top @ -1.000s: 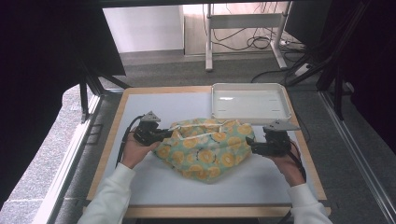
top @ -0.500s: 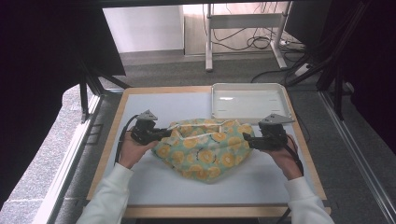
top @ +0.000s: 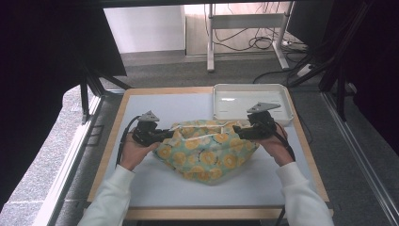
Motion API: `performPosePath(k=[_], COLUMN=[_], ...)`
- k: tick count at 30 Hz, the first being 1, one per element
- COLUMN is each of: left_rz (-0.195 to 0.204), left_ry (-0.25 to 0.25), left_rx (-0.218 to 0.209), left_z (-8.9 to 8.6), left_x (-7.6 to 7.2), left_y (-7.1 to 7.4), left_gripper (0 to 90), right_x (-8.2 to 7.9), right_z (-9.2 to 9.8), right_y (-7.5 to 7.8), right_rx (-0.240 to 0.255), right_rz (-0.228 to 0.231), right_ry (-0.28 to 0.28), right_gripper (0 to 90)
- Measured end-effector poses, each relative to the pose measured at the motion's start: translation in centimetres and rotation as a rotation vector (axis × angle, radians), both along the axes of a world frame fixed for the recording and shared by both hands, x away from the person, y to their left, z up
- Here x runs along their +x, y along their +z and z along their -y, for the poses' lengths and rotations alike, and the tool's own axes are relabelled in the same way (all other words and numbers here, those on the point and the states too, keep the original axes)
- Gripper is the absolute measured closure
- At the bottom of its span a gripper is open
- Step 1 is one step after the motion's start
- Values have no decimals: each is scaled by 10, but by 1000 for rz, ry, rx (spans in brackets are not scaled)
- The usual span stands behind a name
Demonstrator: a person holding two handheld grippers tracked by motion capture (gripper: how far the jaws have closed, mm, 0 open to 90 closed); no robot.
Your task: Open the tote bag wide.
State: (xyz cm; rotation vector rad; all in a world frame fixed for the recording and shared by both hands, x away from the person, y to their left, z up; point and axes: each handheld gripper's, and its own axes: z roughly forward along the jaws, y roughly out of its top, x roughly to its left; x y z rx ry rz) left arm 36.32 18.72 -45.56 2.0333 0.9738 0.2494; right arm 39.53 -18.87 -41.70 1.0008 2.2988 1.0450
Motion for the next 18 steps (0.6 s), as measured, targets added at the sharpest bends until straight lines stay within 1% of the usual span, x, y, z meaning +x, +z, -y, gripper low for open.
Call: performPosePath(k=[1,2,3,5,6,7,8,9,12,15,18], left_rz=[-3,-3,-3,1,1,3,4,4,2,1,-1], left_ry=[-1,-1,-1,3,3,7,10,10,10,9,7], left_rx=[0,-2,-2,-3,-3,-3,-3,-4,-1,2,3], left_z=[0,-1,-1,-1,-1,-1,-1,-1,0,0,1], left_x=[0,0,0,0,0,0,0,0,0,0,0], left_y=[0,0,0,0,0,1,1,1,0,0,0], left_gripper=[863,863,863,862,862,861,862,861,861,861,861], right_x=[6,9,9,16,16,20,21,23,27,35,39], right_z=[-5,-7,-7,-14,-14,-16,-17,-18,-18,-18,-20], right_y=[1,1,1,0,0,-1,-2,-3,-5,-9,-10], right_rx=[-1,-8,-8,-23,-23,-17,-23,-30,-33,-34,-48], right_rz=[-4,-7,-7,-21,-21,-24,-26,-24,-30,-36,-40], right_ry=[4,8,8,23,23,24,25,20,10,-9,-3], right_gripper=[264,264,264,262,262,262,261,261,260,263,267])
